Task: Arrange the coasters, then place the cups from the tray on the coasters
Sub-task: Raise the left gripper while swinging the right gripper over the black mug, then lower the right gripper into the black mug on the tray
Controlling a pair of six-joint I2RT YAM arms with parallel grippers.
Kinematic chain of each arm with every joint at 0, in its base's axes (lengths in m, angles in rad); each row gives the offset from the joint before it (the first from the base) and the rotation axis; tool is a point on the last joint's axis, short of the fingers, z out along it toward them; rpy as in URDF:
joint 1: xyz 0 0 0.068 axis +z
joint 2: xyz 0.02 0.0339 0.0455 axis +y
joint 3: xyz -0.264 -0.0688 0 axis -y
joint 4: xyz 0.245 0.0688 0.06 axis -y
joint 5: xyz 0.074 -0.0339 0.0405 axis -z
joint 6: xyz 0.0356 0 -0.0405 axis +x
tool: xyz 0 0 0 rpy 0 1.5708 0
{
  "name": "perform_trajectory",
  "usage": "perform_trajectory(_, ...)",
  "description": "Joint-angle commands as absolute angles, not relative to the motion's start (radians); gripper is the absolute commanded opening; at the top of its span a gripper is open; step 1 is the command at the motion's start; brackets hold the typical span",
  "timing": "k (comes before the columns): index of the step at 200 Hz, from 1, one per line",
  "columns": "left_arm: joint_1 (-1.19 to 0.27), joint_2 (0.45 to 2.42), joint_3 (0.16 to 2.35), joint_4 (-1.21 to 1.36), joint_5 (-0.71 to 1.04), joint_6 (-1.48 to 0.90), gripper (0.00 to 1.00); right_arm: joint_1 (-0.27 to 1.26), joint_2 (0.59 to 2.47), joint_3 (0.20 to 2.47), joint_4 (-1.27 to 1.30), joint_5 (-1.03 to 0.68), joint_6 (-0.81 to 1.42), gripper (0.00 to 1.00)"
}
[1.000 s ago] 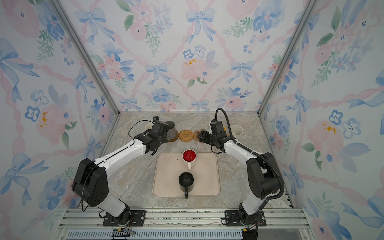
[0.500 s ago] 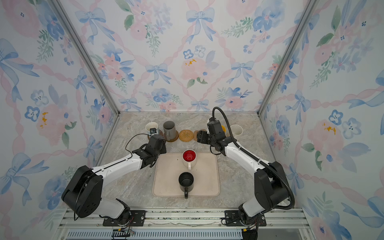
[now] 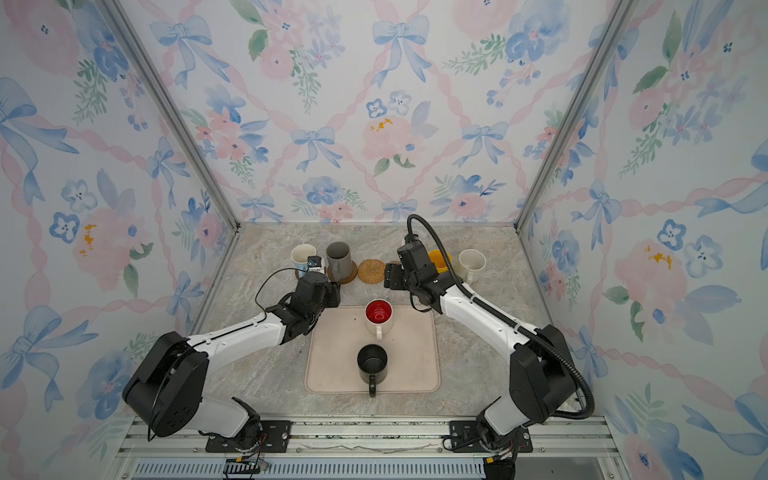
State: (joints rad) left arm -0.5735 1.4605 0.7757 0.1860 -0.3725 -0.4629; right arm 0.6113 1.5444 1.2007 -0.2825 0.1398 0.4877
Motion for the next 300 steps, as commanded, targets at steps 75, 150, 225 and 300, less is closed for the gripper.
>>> perform_trajectory(75, -0.573, 1.415, 0.671, 0.279, -0.373, -0.366, 0.68, 0.730, 1.400, 1.136, -0.395, 0.194, 0.382, 0.81)
perform_trajectory(150, -0.571, 1.423, 0.663, 0.293, -0.358, -0.356, 0.70, 0.974, 1.201, 0.997, -0.555, 0.209, 0.303, 0.83)
perform_trajectory(225, -0.569, 1.426, 0.654, 0.298, -0.358, -0.360, 0.70, 1.169, 1.088, 0.901, -0.669, 0.226, 0.446, 0.82)
perform_trajectory(300, -0.563, 1.418, 0.640, 0.298, -0.363, -0.360, 0.73, 1.250, 1.165, 0.850, -0.614, 0.105, 0.569, 0.80)
